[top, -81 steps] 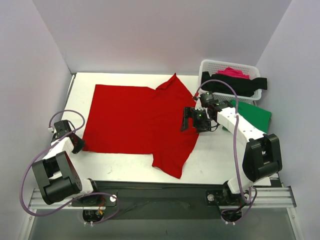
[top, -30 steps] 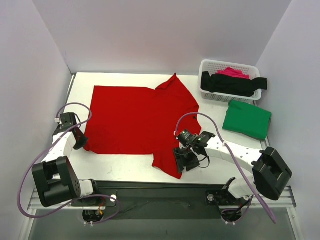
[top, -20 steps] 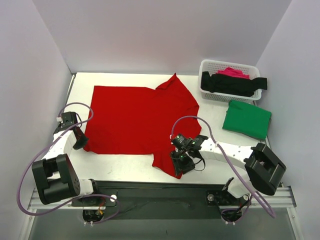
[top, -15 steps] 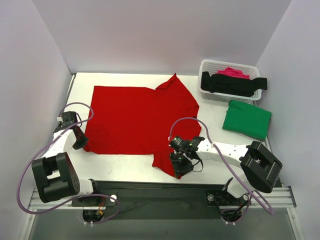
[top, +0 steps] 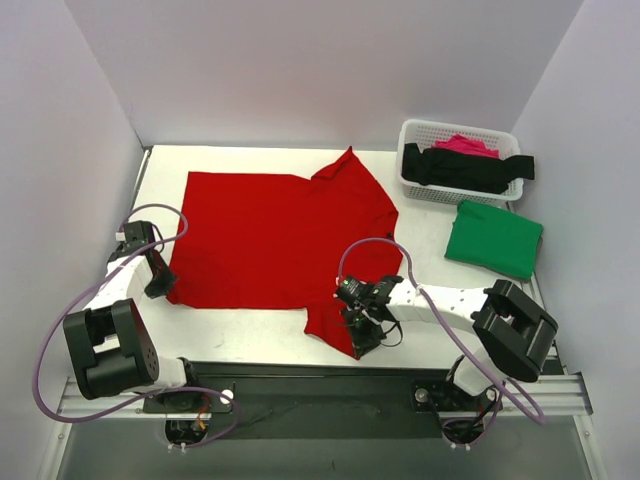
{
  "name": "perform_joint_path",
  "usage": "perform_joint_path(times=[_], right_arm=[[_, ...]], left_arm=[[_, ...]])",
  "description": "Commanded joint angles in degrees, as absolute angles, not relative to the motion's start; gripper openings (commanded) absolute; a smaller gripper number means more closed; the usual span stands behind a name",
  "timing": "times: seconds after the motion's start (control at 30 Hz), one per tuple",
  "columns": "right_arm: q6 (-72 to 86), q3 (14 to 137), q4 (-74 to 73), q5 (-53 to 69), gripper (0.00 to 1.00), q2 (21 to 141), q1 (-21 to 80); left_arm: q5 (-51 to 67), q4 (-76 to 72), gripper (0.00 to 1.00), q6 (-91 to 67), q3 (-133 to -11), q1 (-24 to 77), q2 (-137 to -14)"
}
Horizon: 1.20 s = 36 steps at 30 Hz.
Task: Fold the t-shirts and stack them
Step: Grap the side of the flattened tshirt closest away from the robot with both arms
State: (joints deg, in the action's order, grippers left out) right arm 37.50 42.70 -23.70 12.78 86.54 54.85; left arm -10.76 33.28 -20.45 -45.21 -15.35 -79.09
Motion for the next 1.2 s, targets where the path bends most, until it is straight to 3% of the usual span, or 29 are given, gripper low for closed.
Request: perform_joint_path(times=[0.0, 0.2, 0.67, 1.17], right_arm=[[38.0, 42.4, -26.4, 10.9, 0.07, 88.9, 55.6], [35.3, 45.4, -31.1, 14.0, 0.01, 86.0, 55.6], [28.4, 53.0, -37.9, 25.7, 0.00, 86.4, 55.6], [27.5, 57.6, -43.7, 22.9, 0.00, 84.6, 51.2]], left_arm=[[-10.8, 33.6, 0.00, -19.8, -47.6, -15.2, -79.3], [-11.2, 34.2, 0.00, -19.8, -48.5, -15.9, -79.1], [-11.9, 35.4, 0.00, -20.7, -48.3, -16.5, -76.9], [-8.9, 36.9, 0.00, -20.9, -49.7, -16.7, -75.5]])
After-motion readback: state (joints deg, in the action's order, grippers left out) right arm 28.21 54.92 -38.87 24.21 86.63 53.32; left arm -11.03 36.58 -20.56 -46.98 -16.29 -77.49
